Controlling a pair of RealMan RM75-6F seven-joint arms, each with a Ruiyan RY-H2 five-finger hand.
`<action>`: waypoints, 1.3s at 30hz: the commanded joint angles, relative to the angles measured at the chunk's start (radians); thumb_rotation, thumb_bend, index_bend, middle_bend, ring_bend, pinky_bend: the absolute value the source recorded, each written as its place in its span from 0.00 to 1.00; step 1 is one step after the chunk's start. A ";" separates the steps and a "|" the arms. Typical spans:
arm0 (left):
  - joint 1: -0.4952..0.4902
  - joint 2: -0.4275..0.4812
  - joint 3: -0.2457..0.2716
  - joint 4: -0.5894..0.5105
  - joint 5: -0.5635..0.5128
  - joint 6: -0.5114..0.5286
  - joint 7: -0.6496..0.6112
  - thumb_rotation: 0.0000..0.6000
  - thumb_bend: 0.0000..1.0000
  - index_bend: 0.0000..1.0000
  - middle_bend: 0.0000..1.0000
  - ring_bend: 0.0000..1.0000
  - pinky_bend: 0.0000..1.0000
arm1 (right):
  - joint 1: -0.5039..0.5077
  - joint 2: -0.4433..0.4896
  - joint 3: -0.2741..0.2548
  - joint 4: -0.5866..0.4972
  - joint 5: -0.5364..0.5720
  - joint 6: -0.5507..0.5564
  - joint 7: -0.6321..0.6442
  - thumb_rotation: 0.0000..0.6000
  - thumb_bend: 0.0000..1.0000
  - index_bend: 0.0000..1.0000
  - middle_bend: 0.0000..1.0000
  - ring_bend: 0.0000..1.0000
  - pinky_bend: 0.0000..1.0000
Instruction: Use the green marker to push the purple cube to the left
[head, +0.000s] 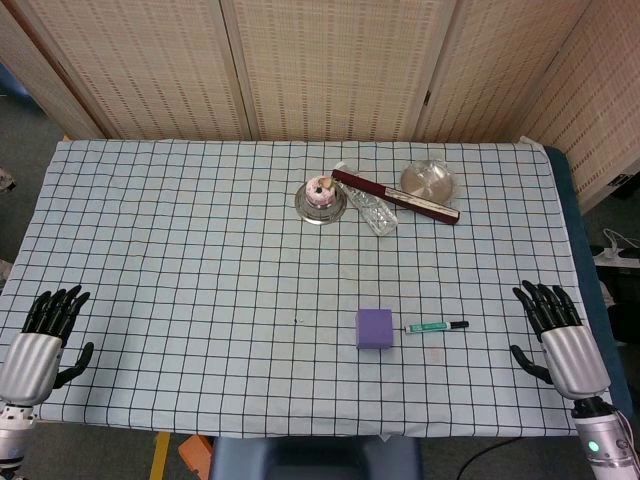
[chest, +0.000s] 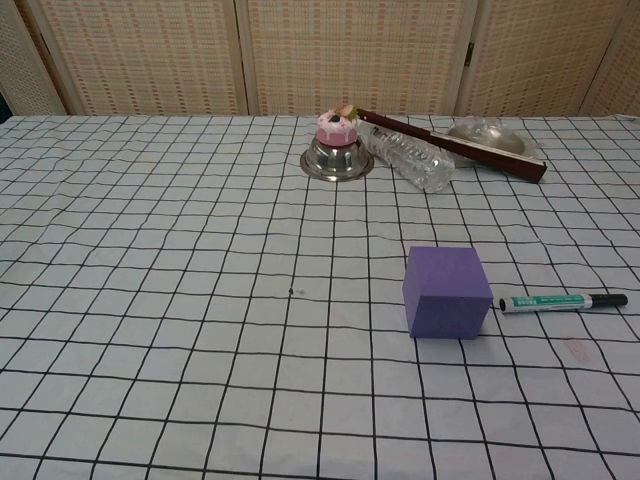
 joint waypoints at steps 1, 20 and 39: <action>-0.001 0.007 0.002 -0.013 -0.008 -0.010 0.006 1.00 0.44 0.02 0.00 0.00 0.01 | 0.005 -0.001 -0.006 -0.007 0.008 -0.020 -0.019 1.00 0.20 0.00 0.00 0.00 0.00; -0.023 0.017 0.003 -0.017 -0.037 -0.068 -0.015 1.00 0.44 0.00 0.00 0.00 0.02 | 0.208 -0.191 0.042 -0.009 0.172 -0.397 -0.390 1.00 0.21 0.26 0.23 0.01 0.03; -0.031 0.031 0.005 -0.012 -0.053 -0.089 -0.055 1.00 0.44 0.00 0.00 0.00 0.02 | 0.284 -0.353 0.050 0.135 0.284 -0.471 -0.478 1.00 0.22 0.47 0.37 0.12 0.10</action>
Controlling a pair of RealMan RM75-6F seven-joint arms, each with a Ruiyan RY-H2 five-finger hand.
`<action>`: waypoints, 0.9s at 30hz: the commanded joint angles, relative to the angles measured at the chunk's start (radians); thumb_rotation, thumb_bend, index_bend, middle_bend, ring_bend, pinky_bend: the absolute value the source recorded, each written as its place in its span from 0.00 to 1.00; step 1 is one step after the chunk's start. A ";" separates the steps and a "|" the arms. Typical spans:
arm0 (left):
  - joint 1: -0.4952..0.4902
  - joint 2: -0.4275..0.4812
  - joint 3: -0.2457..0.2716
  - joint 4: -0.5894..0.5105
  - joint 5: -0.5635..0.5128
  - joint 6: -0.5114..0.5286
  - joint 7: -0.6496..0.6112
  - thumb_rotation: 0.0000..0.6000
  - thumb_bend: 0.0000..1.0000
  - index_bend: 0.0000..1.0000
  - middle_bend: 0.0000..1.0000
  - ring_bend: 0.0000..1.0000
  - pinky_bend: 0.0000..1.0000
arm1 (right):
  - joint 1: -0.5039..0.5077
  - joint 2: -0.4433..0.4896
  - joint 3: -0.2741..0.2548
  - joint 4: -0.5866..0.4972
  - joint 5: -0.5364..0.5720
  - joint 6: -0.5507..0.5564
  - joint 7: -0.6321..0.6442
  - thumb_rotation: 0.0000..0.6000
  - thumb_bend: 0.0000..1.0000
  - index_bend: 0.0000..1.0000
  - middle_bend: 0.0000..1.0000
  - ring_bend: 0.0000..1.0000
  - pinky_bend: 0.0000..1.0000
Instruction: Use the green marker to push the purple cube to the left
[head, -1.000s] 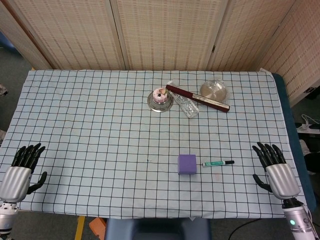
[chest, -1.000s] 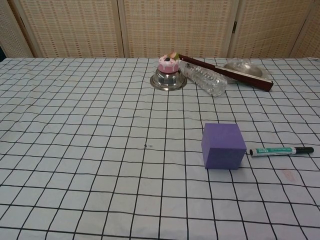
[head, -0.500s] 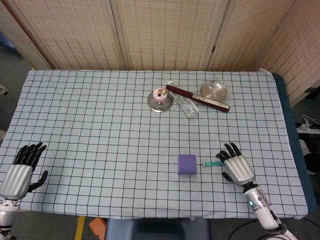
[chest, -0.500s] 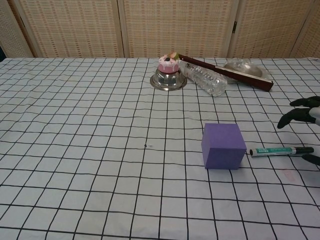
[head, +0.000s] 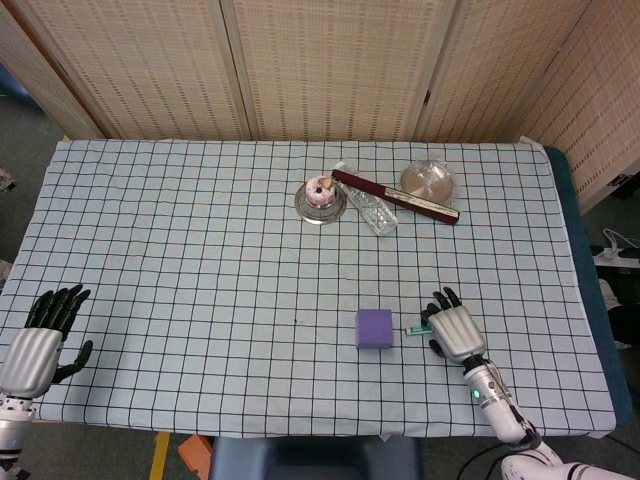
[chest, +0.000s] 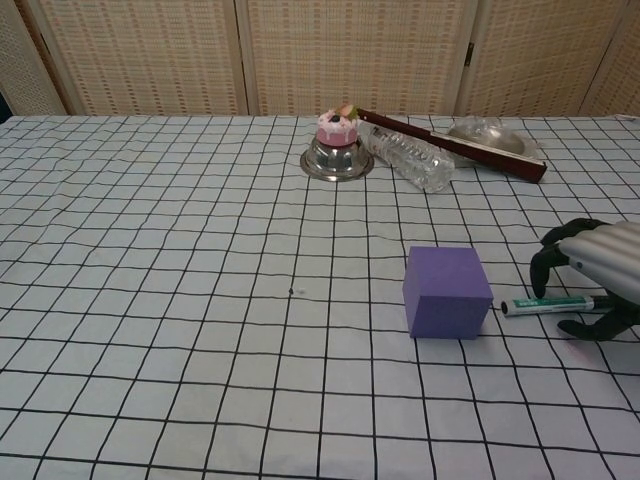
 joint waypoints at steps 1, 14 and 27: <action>-0.002 0.001 0.000 0.002 -0.001 -0.003 -0.004 1.00 0.44 0.00 0.00 0.00 0.02 | 0.004 -0.009 -0.003 0.007 0.007 0.001 -0.009 1.00 0.21 0.48 0.38 0.13 0.10; -0.007 0.002 0.002 0.007 -0.010 -0.018 -0.008 1.00 0.44 0.00 0.00 0.00 0.02 | -0.002 -0.019 -0.024 0.014 0.006 0.048 -0.031 1.00 0.23 0.60 0.48 0.23 0.17; -0.006 -0.003 -0.005 0.005 -0.029 -0.021 0.023 1.00 0.44 0.00 0.00 0.00 0.03 | -0.014 -0.021 -0.046 0.018 0.002 0.079 -0.050 1.00 0.31 0.73 0.66 0.45 0.31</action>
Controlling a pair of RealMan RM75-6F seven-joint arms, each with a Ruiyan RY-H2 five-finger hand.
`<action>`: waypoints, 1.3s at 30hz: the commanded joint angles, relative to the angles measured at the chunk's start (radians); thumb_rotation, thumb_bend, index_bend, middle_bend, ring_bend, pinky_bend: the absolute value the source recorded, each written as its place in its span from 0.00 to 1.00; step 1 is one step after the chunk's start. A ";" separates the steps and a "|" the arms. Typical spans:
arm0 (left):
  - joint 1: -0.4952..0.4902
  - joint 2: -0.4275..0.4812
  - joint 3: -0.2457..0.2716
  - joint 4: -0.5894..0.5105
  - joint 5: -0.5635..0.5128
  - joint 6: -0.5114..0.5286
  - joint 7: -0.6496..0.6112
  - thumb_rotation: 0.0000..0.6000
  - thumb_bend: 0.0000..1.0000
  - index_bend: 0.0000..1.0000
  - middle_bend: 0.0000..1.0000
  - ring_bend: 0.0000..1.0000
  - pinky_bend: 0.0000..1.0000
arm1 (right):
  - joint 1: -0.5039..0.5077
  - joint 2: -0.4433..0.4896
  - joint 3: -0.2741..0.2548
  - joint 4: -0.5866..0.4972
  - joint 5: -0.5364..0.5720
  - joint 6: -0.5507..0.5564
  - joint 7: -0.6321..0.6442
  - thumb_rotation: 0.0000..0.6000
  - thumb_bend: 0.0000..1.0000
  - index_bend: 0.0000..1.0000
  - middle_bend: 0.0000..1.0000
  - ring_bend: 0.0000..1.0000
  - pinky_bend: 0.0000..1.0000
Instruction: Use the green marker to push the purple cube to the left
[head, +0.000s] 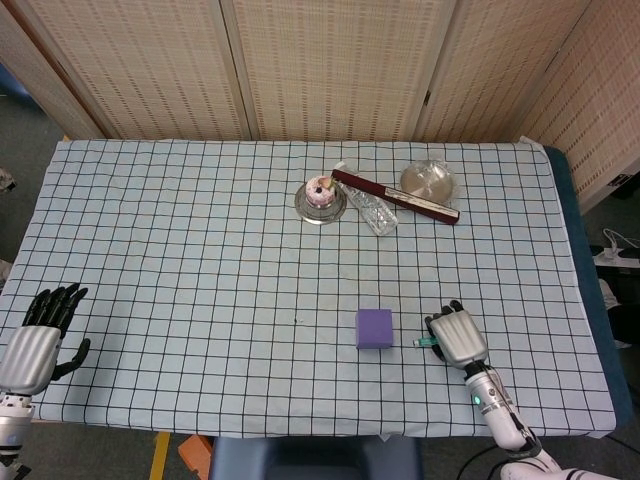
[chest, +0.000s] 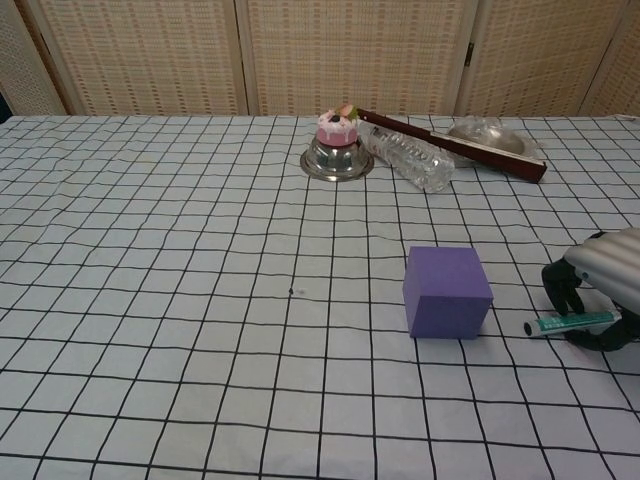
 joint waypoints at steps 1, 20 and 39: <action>0.000 0.000 0.000 -0.001 0.001 0.001 -0.001 1.00 0.44 0.00 0.00 0.00 0.03 | -0.003 0.000 -0.001 0.001 0.002 0.005 -0.002 1.00 0.32 0.74 0.68 0.47 0.32; 0.000 0.002 0.004 -0.003 0.009 0.006 -0.011 1.00 0.44 0.00 0.00 0.00 0.03 | 0.012 0.062 0.034 -0.132 -0.030 0.057 0.027 1.00 0.39 0.84 0.76 0.57 0.38; -0.001 0.025 0.016 -0.016 0.018 -0.004 -0.060 1.00 0.44 0.00 0.00 0.00 0.03 | 0.131 -0.055 0.090 -0.151 0.054 -0.036 -0.124 1.00 0.39 0.84 0.76 0.57 0.38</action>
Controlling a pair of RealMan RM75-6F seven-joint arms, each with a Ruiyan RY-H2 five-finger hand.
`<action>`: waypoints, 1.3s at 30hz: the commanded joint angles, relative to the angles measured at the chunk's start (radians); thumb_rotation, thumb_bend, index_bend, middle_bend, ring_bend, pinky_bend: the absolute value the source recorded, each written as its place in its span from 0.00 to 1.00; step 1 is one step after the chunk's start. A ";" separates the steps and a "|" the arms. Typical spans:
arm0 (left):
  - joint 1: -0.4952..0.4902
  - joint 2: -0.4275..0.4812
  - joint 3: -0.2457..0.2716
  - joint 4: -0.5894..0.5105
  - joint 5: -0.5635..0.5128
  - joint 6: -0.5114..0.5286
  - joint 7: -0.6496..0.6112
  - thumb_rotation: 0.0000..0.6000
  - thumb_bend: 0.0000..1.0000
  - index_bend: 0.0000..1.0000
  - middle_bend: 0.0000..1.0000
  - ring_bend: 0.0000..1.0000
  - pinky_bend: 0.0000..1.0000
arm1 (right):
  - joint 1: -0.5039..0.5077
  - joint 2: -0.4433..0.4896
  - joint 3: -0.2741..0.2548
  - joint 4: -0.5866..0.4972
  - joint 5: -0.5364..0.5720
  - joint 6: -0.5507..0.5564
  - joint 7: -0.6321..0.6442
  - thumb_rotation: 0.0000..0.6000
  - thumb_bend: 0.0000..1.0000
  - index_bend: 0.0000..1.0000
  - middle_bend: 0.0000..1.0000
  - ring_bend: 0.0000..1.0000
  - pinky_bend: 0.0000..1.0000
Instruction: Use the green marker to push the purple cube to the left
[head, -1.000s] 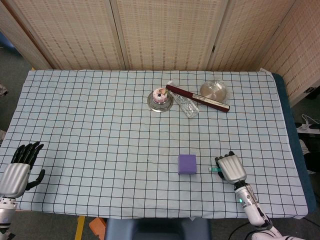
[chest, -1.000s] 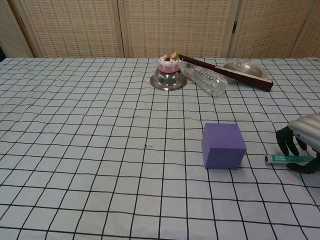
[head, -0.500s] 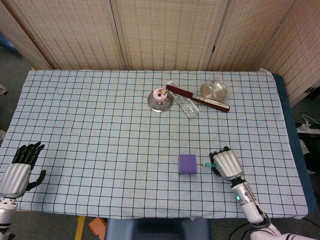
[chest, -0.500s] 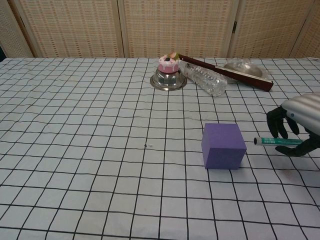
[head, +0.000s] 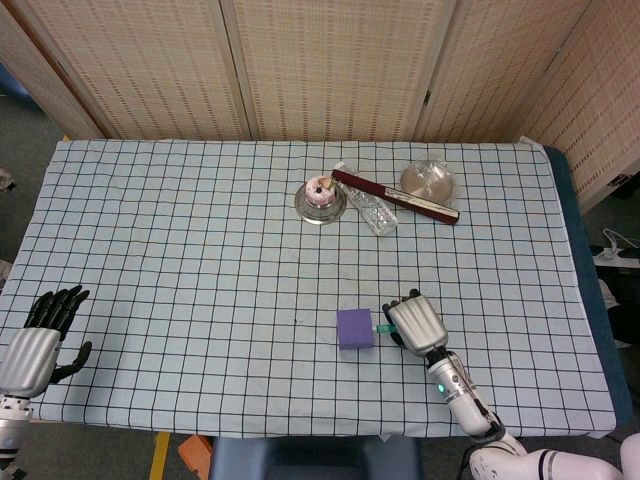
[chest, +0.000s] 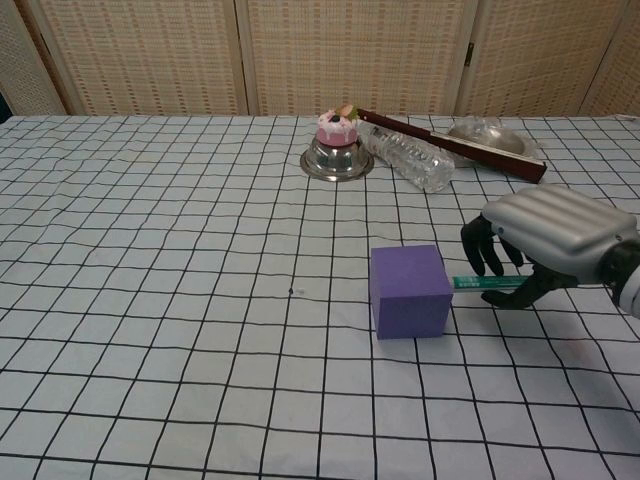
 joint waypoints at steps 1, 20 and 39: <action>0.000 0.001 0.000 -0.001 0.001 0.001 -0.003 1.00 0.44 0.00 0.00 0.00 0.03 | 0.019 -0.023 0.011 0.002 0.014 -0.010 -0.017 1.00 0.39 0.84 0.76 0.57 0.38; -0.006 0.006 0.001 0.007 -0.004 -0.013 -0.034 1.00 0.44 0.00 0.00 0.00 0.04 | 0.176 -0.195 0.065 0.028 0.095 -0.086 -0.139 1.00 0.39 0.84 0.76 0.57 0.38; -0.007 0.019 0.009 0.009 0.015 -0.007 -0.081 1.00 0.44 0.00 0.00 0.00 0.04 | 0.277 -0.360 0.123 0.172 0.205 -0.050 -0.234 1.00 0.39 0.84 0.76 0.57 0.38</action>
